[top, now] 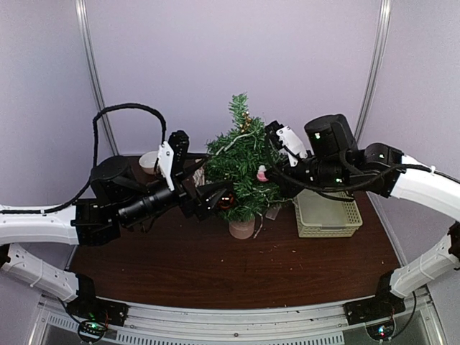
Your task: Decorate the small christmas tree
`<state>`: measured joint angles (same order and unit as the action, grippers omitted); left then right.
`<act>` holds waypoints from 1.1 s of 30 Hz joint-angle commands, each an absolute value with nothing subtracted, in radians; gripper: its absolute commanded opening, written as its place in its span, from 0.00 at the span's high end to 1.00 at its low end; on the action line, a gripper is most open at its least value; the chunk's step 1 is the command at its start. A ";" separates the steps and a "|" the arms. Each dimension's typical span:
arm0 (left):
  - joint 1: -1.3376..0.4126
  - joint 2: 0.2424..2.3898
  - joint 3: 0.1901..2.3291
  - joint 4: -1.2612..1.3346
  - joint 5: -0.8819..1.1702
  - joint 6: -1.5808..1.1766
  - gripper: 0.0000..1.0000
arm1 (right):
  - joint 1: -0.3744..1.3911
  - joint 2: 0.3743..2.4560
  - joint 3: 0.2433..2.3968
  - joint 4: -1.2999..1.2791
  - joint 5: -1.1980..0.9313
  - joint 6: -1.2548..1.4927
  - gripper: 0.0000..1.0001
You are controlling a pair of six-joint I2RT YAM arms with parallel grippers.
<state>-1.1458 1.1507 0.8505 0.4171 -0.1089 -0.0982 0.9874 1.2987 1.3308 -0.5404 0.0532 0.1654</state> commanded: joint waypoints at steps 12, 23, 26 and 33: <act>-1.131 1.112 0.831 0.443 -0.125 -0.078 0.04 | 0.993 1.367 1.408 -0.614 0.065 0.232 0.85; -1.117 1.071 0.846 0.370 -0.160 -0.122 0.03 | 0.992 1.290 1.445 -0.630 0.063 0.203 0.58; -1.095 1.048 0.885 0.261 -0.202 -0.144 0.03 | 0.991 1.239 1.437 -0.620 0.067 0.171 0.48; -0.890 1.022 1.034 -0.160 -0.216 -0.298 0.02 | 0.862 1.126 1.383 -0.608 0.017 0.158 0.22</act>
